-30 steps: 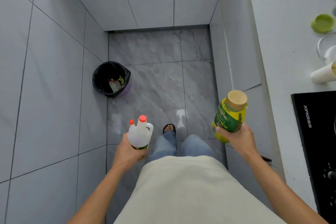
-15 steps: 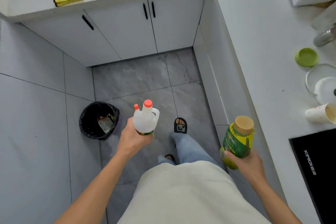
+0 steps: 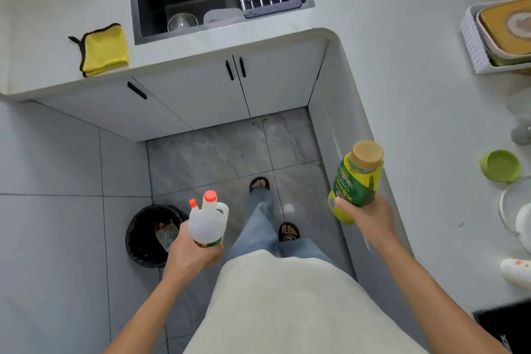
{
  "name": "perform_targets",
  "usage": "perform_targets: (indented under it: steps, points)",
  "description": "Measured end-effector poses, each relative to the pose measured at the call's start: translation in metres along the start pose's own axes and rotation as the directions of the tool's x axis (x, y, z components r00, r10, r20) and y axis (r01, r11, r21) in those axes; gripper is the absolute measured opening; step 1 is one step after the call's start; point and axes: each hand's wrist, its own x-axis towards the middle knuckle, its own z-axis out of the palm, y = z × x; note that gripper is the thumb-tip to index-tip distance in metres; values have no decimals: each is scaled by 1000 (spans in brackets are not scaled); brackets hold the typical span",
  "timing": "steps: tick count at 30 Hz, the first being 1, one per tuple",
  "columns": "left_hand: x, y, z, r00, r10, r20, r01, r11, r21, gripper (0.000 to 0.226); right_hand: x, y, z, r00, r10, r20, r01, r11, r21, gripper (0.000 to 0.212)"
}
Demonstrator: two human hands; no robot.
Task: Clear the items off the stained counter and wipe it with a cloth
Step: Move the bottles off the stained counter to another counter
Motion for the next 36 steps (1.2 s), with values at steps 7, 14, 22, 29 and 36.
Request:
perform_targets:
  steps: [7,14,22,29,36]
  points:
    - [94,43,-38,995,-40,91,35,998,55,43,67,-75,24,999,26,-30,-26,1000,14,39]
    - [189,145,-61,987,74,145,-90,991,103,61,100,-108,25,989,114,-96,-112,993,30,36]
    - [267,289,-56,937,258,237,-278,959,54,82,114,-121,7,943,295,-154,-261,943,208,41]
    - [317,376,-48,897,340,281,-376,922,87,87,172,-149,-22,918,357,-173,-316,922,225,45]
    - [341,405,-66,908,325,265,-373,914,156,92,256,-206,-42,929,323,-179,-269,924,271,40]
